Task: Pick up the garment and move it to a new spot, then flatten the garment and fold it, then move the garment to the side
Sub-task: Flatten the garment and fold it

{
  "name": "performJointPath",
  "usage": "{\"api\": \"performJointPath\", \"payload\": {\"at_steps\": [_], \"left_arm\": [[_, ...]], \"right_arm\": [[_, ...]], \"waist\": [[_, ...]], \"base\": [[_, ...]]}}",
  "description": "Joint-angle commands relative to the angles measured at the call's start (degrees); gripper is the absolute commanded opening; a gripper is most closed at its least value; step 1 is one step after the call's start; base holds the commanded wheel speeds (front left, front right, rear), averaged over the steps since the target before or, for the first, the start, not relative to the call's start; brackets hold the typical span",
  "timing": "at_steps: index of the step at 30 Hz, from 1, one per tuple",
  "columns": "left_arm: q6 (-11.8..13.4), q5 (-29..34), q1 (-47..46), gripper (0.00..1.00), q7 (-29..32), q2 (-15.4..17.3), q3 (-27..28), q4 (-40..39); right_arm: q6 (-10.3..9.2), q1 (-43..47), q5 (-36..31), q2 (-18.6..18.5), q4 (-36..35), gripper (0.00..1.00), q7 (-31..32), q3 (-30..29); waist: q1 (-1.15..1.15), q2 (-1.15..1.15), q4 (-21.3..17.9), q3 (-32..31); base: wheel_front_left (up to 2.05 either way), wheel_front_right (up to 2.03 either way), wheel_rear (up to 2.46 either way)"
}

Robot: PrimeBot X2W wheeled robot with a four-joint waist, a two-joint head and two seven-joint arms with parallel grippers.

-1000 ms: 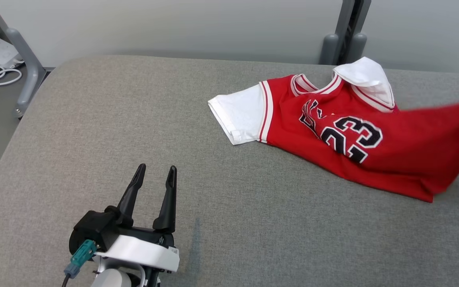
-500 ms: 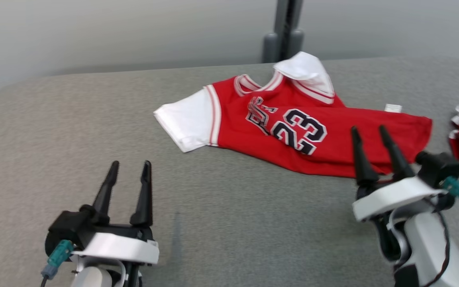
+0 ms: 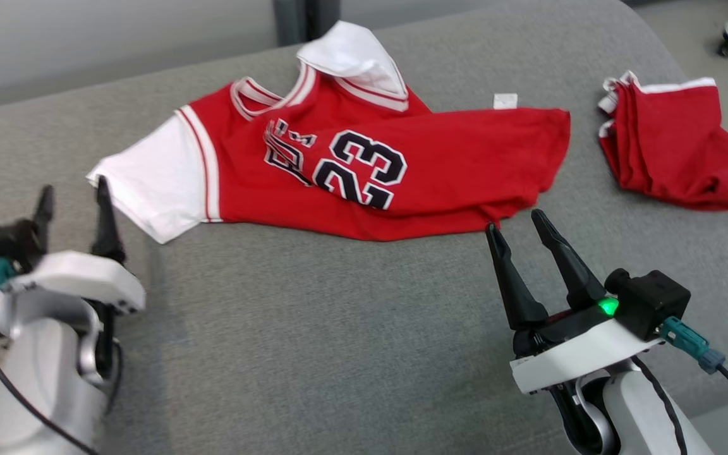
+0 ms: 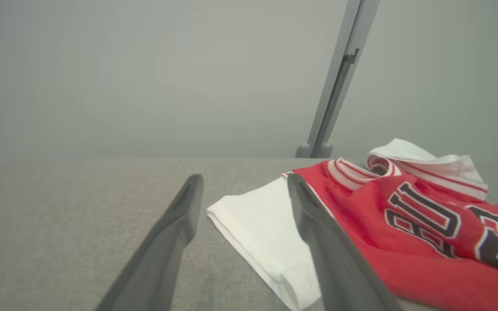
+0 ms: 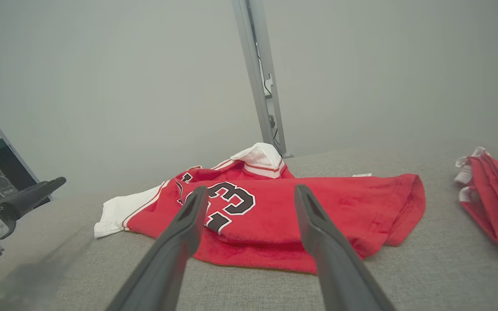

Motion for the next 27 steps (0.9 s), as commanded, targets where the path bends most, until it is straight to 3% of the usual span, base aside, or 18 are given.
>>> {"api": "performJointPath", "payload": {"at_steps": [1, 8, 18, 20, 21, 27], "left_arm": [[0.81, 1.0, -2.18, 1.0, 1.78, 1.36, -0.12, 2.3], [1.22, 3.3, -10.31, 1.0, 10.58, 6.81, -1.6, 14.41], [-1.65, 1.8, -13.96, 1.0, 14.58, 6.65, -2.92, 23.49], [-2.84, 1.32, -14.19, 0.59, 14.52, 6.01, -3.31, 24.36], [-3.4, 1.2, -14.43, 0.0, 14.15, 5.85, -3.56, 24.69], [-3.15, 0.56, -15.67, 0.0, 7.62, 5.38, -3.07, 24.04]], "right_arm": [[-0.03, 0.24, -0.31, 0.07, -1.0, 1.0, 0.12, 0.37], [-0.03, 0.37, -1.26, 0.24, -2.81, 1.0, 0.45, 2.46], [-0.03, 1.05, -0.63, 0.27, -3.09, 1.0, -0.41, 2.58], [-0.03, 1.05, -0.67, 0.28, -3.01, 1.0, -0.43, 2.54], [-0.03, 1.0, -0.76, 0.28, -2.9, 1.0, -0.46, 2.4], [-0.03, 0.81, -1.63, 0.26, -1.87, 1.0, -0.06, 1.39]], "waist": [[0.0, 0.0, -3.24, 3.37], [0.0, 0.0, -6.33, 5.72], [0.0, 0.0, -7.36, 6.29], [0.0, 0.0, -7.2, 6.19], [0.0, 0.0, -7.01, 6.07], [0.0, 0.0, -4.65, 4.45]], "base": [[0.0, 0.0, 0.0], [0.0, 0.0, 0.0], [0.0, 0.0, 0.0], [0.0, 0.0, 0.0], [0.0, 0.0, 0.0], [0.0, 0.0, 0.0]]}}
